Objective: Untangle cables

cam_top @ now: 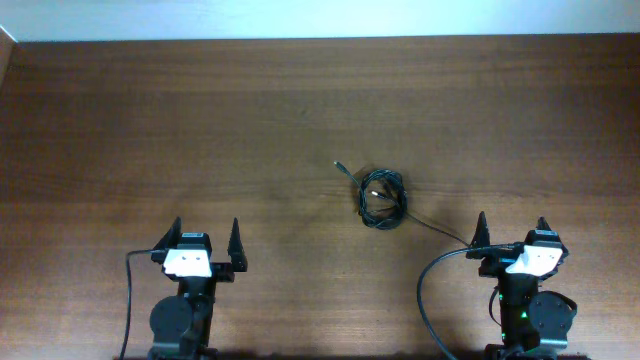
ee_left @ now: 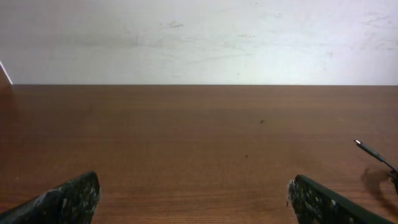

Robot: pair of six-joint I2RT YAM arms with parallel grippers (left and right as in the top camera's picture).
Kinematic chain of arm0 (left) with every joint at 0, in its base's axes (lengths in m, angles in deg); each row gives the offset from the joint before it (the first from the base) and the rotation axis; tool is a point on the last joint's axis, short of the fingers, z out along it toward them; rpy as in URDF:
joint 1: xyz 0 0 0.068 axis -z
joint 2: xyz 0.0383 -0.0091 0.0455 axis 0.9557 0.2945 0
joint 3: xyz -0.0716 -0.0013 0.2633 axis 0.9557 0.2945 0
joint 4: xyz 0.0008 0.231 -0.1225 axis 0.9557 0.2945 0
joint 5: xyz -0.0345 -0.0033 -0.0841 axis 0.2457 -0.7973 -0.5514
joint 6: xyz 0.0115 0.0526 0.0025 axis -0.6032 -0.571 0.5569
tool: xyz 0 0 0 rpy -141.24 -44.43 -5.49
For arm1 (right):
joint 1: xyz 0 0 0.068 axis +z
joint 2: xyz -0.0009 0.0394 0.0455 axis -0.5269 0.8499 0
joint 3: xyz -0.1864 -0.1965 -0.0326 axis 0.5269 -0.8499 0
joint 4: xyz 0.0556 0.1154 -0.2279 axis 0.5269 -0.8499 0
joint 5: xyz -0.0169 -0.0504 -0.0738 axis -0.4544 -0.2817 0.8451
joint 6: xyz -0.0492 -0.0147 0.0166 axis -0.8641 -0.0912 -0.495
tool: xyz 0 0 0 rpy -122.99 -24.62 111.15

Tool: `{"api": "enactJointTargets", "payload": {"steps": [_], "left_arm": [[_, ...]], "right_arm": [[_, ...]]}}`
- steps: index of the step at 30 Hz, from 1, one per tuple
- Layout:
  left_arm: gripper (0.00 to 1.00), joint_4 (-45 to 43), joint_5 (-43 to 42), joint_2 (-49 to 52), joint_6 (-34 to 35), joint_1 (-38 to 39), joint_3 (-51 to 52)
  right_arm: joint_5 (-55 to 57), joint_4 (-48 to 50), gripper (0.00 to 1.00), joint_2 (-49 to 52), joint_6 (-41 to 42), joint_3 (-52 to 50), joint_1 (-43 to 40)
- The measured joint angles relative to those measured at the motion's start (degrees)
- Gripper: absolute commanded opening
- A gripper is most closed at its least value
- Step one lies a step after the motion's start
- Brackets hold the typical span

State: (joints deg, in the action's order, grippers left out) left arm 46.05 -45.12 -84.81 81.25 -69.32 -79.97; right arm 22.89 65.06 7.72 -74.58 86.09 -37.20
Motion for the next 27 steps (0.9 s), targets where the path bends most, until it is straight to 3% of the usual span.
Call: {"api": "enactJointTargets", "payload": {"steps": [13,17,22,27], "left_arm": [[0.99,-0.3,0.0,0.0,0.0,0.0,0.0],[0.99,-5.2,-4.5,0.0,0.0,0.0,-0.1],[0.99,14.5,-10.6,1.2,3.7,0.0,-16.6],[0.99,37.5,-12.6,14.7,4.5,0.0,-46.3]], "right_arm": [[0.0,0.0,0.98,0.0,0.0,0.0,0.0],[0.0,0.0,0.98,0.0,0.0,0.0,0.0],[0.0,0.0,0.98,0.0,0.0,0.0,0.0],[0.3,0.0,0.98,0.1,0.0,0.0,0.0]]}}
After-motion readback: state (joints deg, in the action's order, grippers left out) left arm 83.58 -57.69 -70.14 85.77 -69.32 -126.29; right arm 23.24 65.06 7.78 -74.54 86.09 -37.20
